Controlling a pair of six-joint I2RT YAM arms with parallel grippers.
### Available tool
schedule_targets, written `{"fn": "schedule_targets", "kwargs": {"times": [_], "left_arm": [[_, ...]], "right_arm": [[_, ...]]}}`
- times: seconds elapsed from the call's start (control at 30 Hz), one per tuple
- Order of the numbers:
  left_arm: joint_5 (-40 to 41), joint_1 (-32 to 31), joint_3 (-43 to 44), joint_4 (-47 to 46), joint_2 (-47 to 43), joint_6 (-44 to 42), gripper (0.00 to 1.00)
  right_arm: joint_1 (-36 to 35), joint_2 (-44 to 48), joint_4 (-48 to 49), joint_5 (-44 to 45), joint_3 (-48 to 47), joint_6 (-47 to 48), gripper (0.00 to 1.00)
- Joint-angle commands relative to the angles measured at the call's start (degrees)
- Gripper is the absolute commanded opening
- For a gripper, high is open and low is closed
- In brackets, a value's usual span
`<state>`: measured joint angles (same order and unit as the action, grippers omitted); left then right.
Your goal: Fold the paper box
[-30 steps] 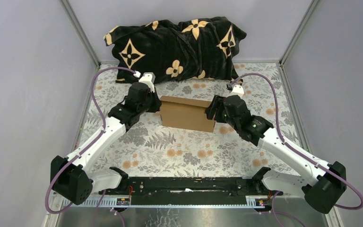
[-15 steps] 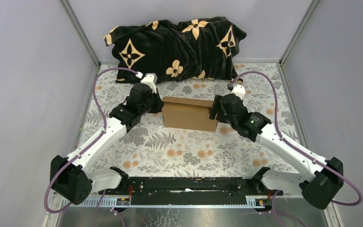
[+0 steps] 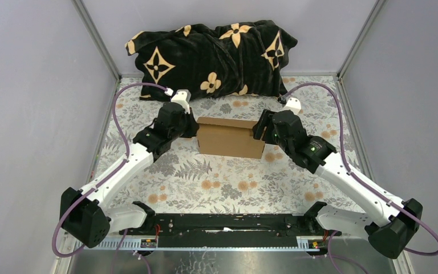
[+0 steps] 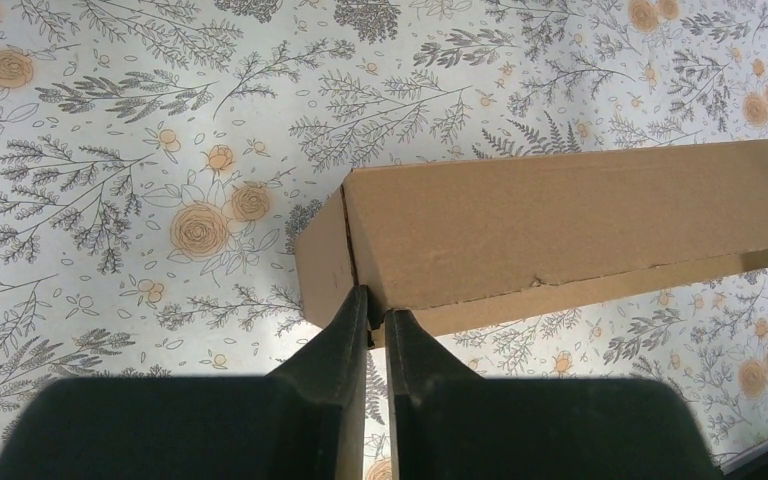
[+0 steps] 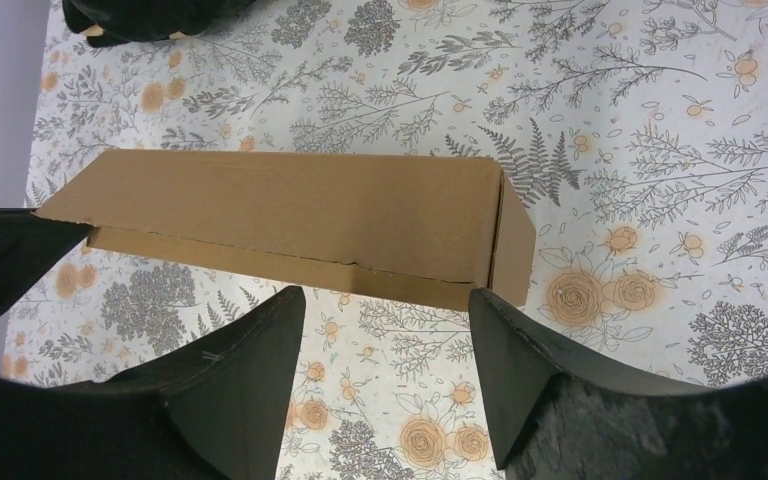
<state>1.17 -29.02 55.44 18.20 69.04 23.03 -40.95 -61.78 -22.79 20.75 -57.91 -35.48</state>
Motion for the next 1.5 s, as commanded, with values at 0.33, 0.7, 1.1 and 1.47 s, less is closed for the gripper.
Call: {"fn": "schedule_targets", "kwargs": {"times": [0.33, 0.7, 1.1, 1.47], "left_arm": [[0.88, -1.75, -3.06, 2.52, -0.38, 2.16, 0.24], [1.38, -1.83, -2.44, 3.33, -0.09, 1.77, 0.28], [0.28, -1.83, -0.99, 5.06, -0.91, 1.41, 0.46], [-2.51, -1.83, -0.14, 5.42, -1.67, 1.31, 0.54]], "right_arm": [[-0.1, -4.83, 4.97, 3.85, -4.78, 0.84, 0.64], [-0.06, -5.45, 5.08, 3.94, -7.79, 2.69, 0.51], [2.04, -9.26, 7.44, 1.23, -5.2, 2.85, 0.51], [3.15, -9.76, 8.54, -1.01, -1.51, 1.94, 0.44]]}}
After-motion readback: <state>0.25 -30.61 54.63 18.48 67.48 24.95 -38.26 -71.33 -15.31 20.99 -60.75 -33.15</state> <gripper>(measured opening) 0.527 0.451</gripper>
